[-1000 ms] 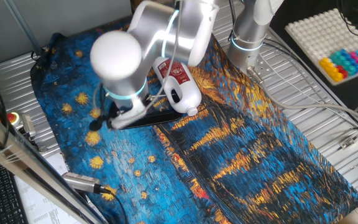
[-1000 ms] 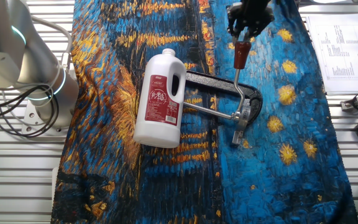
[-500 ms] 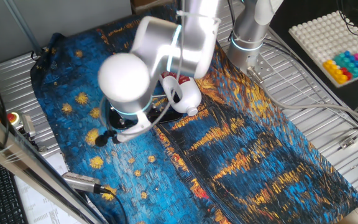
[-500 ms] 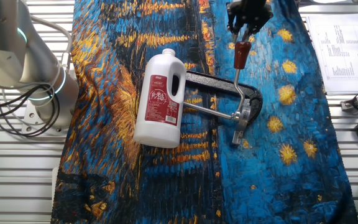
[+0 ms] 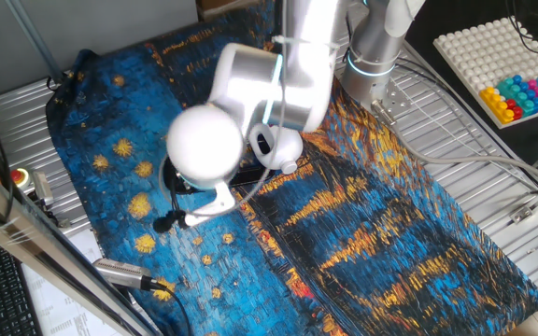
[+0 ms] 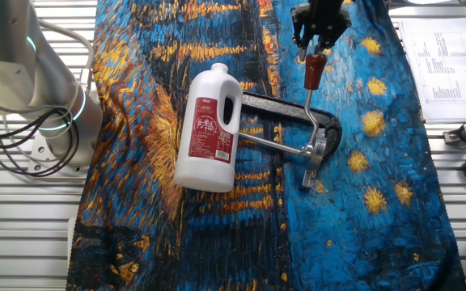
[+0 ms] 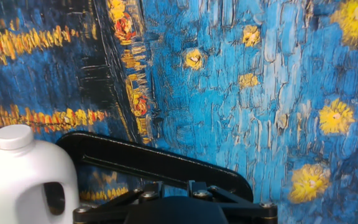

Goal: Pull up the lever

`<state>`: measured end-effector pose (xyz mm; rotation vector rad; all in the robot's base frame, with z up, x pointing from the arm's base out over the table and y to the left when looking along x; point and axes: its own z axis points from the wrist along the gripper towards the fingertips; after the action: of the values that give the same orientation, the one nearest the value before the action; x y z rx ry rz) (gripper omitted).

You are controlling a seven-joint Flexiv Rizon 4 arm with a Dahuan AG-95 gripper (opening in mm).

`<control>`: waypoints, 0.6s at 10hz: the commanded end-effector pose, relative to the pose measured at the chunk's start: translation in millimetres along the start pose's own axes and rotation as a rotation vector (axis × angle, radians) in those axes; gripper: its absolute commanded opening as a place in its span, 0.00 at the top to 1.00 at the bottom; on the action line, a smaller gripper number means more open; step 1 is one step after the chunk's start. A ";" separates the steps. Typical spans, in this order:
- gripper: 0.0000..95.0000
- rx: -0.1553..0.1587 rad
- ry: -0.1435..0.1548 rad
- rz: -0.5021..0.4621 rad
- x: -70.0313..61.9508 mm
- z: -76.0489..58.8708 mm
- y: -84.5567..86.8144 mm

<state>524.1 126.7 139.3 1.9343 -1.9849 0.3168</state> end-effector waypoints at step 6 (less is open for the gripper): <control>0.80 0.014 0.069 -0.012 2.9 6.1 2.2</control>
<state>520.3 119.9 135.3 1.9213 -1.9322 0.3937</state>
